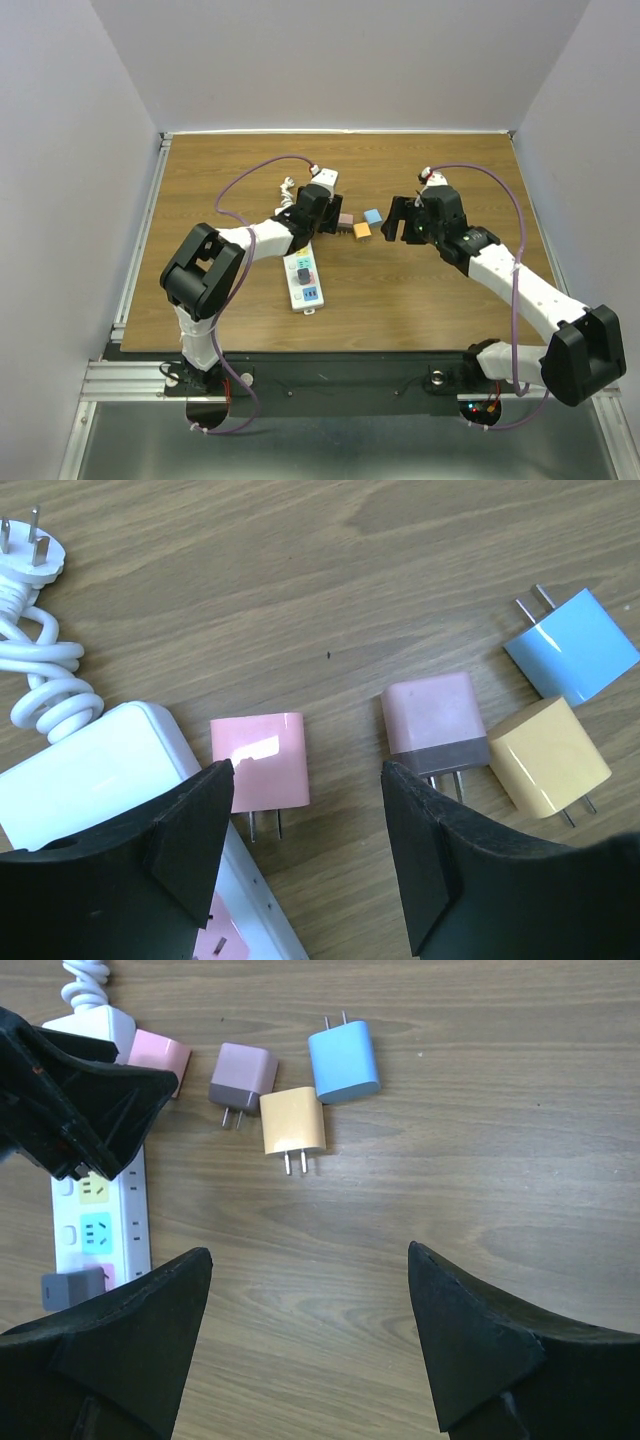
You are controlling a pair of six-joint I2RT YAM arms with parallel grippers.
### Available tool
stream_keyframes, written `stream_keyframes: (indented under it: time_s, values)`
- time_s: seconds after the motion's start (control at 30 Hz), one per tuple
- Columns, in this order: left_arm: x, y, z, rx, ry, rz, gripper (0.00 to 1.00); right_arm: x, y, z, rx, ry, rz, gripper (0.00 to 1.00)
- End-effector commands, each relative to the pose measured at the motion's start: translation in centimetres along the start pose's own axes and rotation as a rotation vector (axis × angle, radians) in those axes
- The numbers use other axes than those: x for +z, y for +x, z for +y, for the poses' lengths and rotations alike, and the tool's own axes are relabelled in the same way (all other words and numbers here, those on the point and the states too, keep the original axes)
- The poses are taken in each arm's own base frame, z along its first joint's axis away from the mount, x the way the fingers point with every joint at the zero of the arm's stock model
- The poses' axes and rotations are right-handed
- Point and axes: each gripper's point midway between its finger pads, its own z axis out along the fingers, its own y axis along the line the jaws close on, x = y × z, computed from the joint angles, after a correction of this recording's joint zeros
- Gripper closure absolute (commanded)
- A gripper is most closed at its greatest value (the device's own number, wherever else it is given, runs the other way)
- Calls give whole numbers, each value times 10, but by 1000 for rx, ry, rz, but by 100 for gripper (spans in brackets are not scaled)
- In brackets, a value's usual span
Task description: Insert the plug
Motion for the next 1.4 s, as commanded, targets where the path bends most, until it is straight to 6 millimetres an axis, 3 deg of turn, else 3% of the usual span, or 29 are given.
stream_keyframes:
  time_s: [0.0,0.7,1.07,1.1,1.17,1.2,1.37]
  values:
    - [1,-23,4,23,-23,-53,28,-6,-16,10,-4,-61,-55,16]
    - [23,11,14,44,-77,15,29,-9,-8,8,3,-74,-44,16]
    - [17,23,19,87,-75,32,80,-19,-13,20,3,-142,-50,16]
    - [13,11,16,81,-57,-8,84,-20,-13,21,4,-149,-48,16]
    - [6,11,11,88,-14,-25,96,-22,-12,25,3,-175,-35,16]
    - [-2,-6,6,91,22,-74,100,-22,-11,26,5,-182,-25,16]
    - [-27,-28,-12,104,148,-166,100,-28,-18,45,10,-276,9,17]
